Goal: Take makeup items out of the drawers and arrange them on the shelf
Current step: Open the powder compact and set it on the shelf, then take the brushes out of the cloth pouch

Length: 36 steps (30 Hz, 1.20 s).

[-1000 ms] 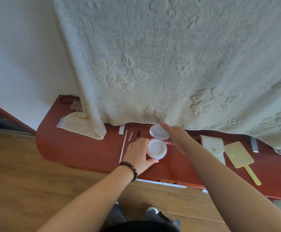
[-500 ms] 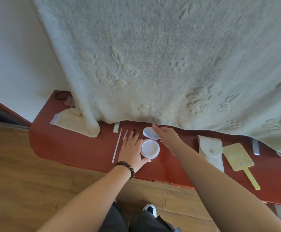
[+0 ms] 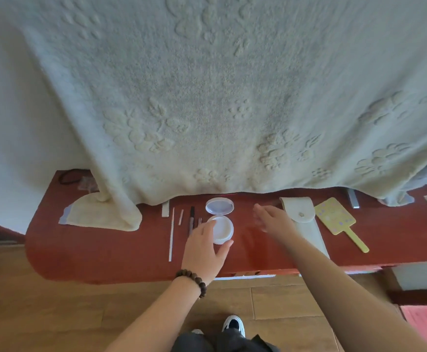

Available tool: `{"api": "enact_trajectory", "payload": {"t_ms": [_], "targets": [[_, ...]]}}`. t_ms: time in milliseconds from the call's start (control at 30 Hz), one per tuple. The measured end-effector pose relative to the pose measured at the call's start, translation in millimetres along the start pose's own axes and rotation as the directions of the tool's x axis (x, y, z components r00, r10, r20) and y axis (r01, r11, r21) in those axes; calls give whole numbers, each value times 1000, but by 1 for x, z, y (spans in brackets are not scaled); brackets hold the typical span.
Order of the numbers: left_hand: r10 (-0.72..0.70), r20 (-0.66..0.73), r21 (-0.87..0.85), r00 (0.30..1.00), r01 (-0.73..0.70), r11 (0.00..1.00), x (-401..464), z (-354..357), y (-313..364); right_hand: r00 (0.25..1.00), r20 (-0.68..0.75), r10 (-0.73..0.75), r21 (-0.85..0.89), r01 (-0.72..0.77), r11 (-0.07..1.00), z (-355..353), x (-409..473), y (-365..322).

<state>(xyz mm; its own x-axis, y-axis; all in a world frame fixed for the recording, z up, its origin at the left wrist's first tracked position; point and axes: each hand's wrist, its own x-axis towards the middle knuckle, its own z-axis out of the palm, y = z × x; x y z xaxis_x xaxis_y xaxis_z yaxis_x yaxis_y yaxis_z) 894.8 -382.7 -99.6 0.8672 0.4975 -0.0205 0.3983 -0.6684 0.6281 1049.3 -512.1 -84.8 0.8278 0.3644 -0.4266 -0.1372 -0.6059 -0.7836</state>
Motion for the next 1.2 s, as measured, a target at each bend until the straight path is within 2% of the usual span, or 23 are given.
{"api": "enact_trajectory", "payload": {"t_ms": [200,367,467,600,667,833,933,1000,1100,1133,1200], "targets": [[137,146,-132,980,-118,984,1,24,36,988,-139,72,12,-71,997,-29,-54,37],[179,208,-147,962,-150,978,0,52,63,956,-285,73,-187,-130,974,-67,-66,65],[193,233,-89,953,-177,980,-1,65,74,943,-294,157,-264,-238,934,-84,-52,75],[109,204,-38,973,-103,994,3,79,85,949,-239,204,-406,-288,867,-87,-30,79],[44,156,-35,987,-39,999,7,85,94,953,-221,206,-416,-283,864,-85,-20,80],[-188,50,-149,981,193,970,12,103,124,972,-65,224,-211,-233,949,-98,-7,86],[-341,67,-364,937,342,867,15,110,144,990,14,137,-65,-136,989,-113,-12,87],[-427,183,-544,886,453,706,17,109,156,994,55,96,63,-100,993,-121,-20,87],[-425,314,-744,849,498,445,18,105,163,985,170,25,214,-62,975,-127,-36,87],[-412,316,-777,855,482,405,18,103,163,979,203,-11,238,-39,971,-128,-42,86],[-399,295,-778,868,461,428,18,96,165,967,246,-60,223,3,975,-132,-47,82]]}}
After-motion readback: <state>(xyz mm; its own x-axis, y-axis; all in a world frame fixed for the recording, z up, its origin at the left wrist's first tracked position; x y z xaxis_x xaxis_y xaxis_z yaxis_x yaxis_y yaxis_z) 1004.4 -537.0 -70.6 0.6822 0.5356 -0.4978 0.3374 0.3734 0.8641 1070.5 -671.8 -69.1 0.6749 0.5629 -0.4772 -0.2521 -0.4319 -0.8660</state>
